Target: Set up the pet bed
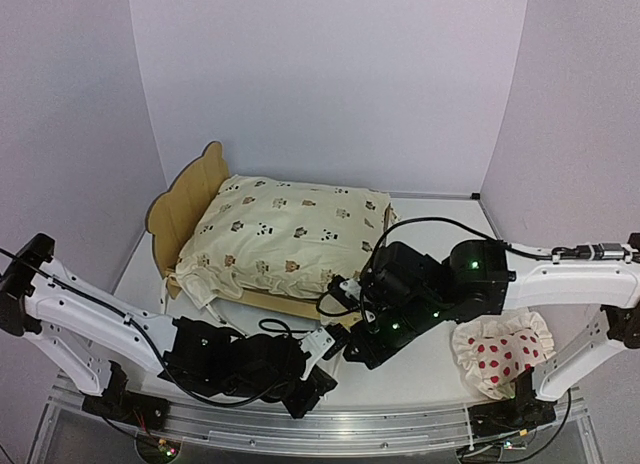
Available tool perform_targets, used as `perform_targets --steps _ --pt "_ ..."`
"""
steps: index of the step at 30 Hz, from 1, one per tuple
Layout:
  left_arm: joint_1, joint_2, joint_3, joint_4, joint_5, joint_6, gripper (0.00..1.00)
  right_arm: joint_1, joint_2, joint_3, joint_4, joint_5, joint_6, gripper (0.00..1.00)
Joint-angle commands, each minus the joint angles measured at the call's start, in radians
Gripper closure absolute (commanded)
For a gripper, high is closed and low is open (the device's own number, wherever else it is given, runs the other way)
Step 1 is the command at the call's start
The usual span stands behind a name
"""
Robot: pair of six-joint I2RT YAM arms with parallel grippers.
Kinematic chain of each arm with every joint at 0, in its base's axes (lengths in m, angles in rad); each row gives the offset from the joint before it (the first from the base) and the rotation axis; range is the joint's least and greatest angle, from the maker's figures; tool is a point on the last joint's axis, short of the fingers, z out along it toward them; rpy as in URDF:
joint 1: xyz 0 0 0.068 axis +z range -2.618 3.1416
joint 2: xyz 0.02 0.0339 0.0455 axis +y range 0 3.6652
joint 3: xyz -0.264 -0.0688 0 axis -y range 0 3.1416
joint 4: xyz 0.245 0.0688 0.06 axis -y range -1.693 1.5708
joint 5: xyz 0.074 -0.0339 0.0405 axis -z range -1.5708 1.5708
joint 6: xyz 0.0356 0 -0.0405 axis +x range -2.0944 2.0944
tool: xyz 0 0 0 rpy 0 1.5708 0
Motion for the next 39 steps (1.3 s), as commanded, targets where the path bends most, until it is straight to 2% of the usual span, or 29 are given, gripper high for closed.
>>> perform_targets --steps 1,8,14,19,26,31,39 --pt "-0.008 -0.084 0.074 -0.078 -0.03 0.012 1.0 0.037 -0.042 0.17 -0.046 0.056 -0.088 1.0" --pt "-0.007 -0.159 0.128 -0.138 -0.065 0.054 1.0 0.037 -0.016 0.288 -0.088 0.07 -0.137 1.0" --pt "-0.007 -0.25 0.114 -0.109 -0.036 0.077 1.0 0.037 0.011 0.18 -0.076 0.095 -0.119 1.0" --pt "-0.007 -0.271 0.108 -0.125 -0.017 0.08 1.0 0.038 0.038 0.058 0.007 0.062 -0.071 1.0" --pt "-0.006 -0.222 0.008 -0.157 -0.092 -0.016 1.0 0.038 0.131 -0.09 0.167 -0.077 -0.002 1.0" --pt "0.006 -0.168 -0.054 -0.146 -0.177 -0.061 1.0 0.035 0.202 -0.116 0.177 0.044 -0.008 1.0" --pt "0.123 -0.004 -0.05 -0.063 -0.129 -0.014 1.0 -0.097 0.255 -0.165 0.182 0.151 0.005 1.0"
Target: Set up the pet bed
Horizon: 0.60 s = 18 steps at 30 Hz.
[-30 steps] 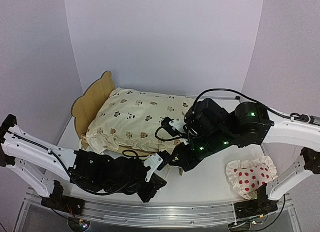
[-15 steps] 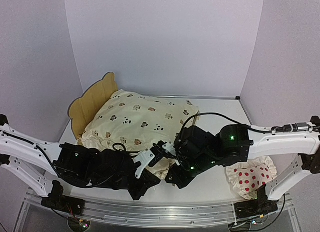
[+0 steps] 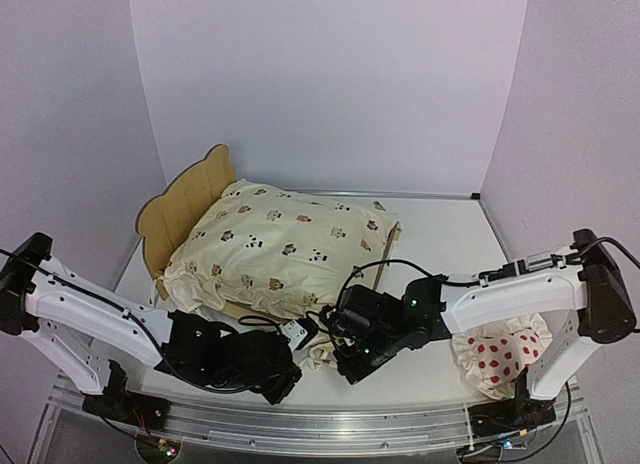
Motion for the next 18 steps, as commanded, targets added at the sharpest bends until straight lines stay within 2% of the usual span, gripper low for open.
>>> perform_targets --steps 1,5,12,15,18 --pt "0.074 0.069 0.031 0.134 -0.009 0.041 1.0 -0.078 0.044 -0.032 -0.031 0.083 0.017 1.0" --pt "0.15 0.132 0.06 0.183 0.019 0.102 1.0 -0.137 0.053 -0.026 -0.029 0.085 -0.018 1.0" --pt "0.298 0.252 0.175 0.24 0.095 0.233 1.0 -0.32 0.075 0.046 -0.03 0.015 -0.122 1.0" --pt "0.328 0.306 0.261 0.185 0.11 0.258 1.0 -0.35 0.088 0.101 -0.052 -0.004 -0.16 1.0" --pt "0.329 0.33 0.309 0.129 0.172 0.249 1.0 -0.351 0.058 0.086 -0.073 -0.062 -0.166 1.0"
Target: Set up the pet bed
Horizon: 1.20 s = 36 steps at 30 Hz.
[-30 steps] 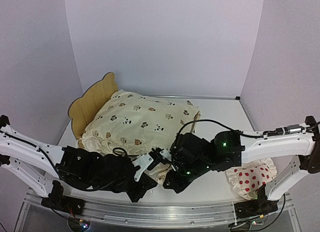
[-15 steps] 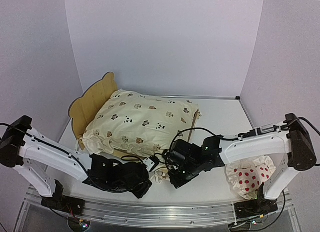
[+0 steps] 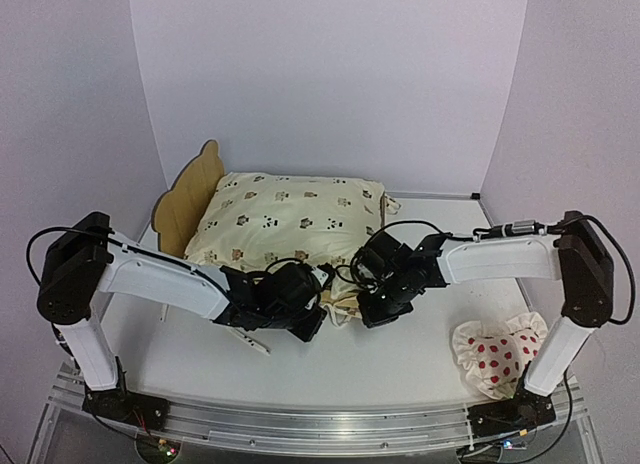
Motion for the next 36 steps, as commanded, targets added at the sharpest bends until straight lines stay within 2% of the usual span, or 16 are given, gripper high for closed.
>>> perform_targets --steps 1,7,14,17,18,23,28,32,36 --pt "-0.003 0.024 0.088 -0.04 0.12 0.034 1.0 -0.004 -0.038 0.011 -0.045 -0.096 -0.039 1.0" --pt "-0.031 0.005 0.011 -0.04 0.28 -0.041 1.0 0.013 -0.137 -0.139 -0.046 -0.272 0.028 1.0" --pt "-0.112 0.004 0.023 -0.061 0.295 -0.081 1.0 0.18 -0.161 -0.195 -0.042 -0.237 0.08 1.0" --pt "-0.125 0.014 0.033 -0.064 0.285 -0.092 1.0 0.209 -0.126 -0.208 0.0 -0.218 0.114 1.0" --pt "-0.127 0.018 0.035 -0.064 0.282 -0.097 1.0 0.21 -0.11 -0.208 0.011 -0.218 0.124 0.96" --pt "-0.134 0.019 0.048 -0.067 0.278 -0.112 1.0 0.211 -0.082 -0.18 0.028 -0.234 0.123 0.64" --pt "-0.153 0.023 0.084 -0.079 0.29 -0.111 1.0 0.208 -0.23 -0.173 0.005 -0.226 0.084 0.43" --pt "-0.165 0.051 0.137 -0.08 0.311 -0.121 1.0 0.185 -0.379 -0.196 -0.059 -0.165 0.067 0.33" --pt "-0.167 0.091 0.194 -0.102 0.309 -0.16 1.0 0.154 -0.502 -0.252 -0.108 -0.072 0.071 0.32"
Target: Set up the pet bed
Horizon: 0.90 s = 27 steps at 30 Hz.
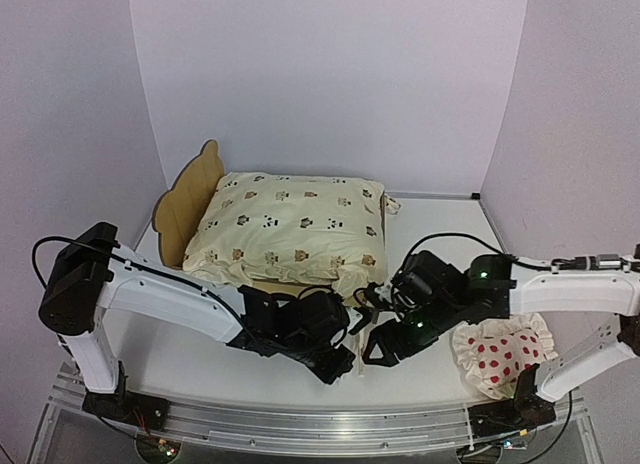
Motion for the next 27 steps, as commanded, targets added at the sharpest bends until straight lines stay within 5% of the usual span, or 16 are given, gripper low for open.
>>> perform_targets --steps 1,17,21,27 --pt "-0.002 0.052 0.099 0.006 0.017 -0.042 1.0 -0.029 -0.137 -0.057 -0.052 0.105 -0.018 0.32" --pt "-0.002 0.259 0.268 0.092 0.079 -0.182 0.97 -0.047 -0.212 -0.134 -0.05 0.226 -0.001 0.4" --pt "-0.003 0.278 0.282 0.126 0.116 -0.186 0.83 -0.048 -0.218 -0.131 -0.052 0.231 -0.006 0.41" --pt "-0.002 0.22 0.225 0.189 0.187 -0.165 0.46 -0.057 -0.224 -0.116 -0.05 0.257 -0.01 0.42"
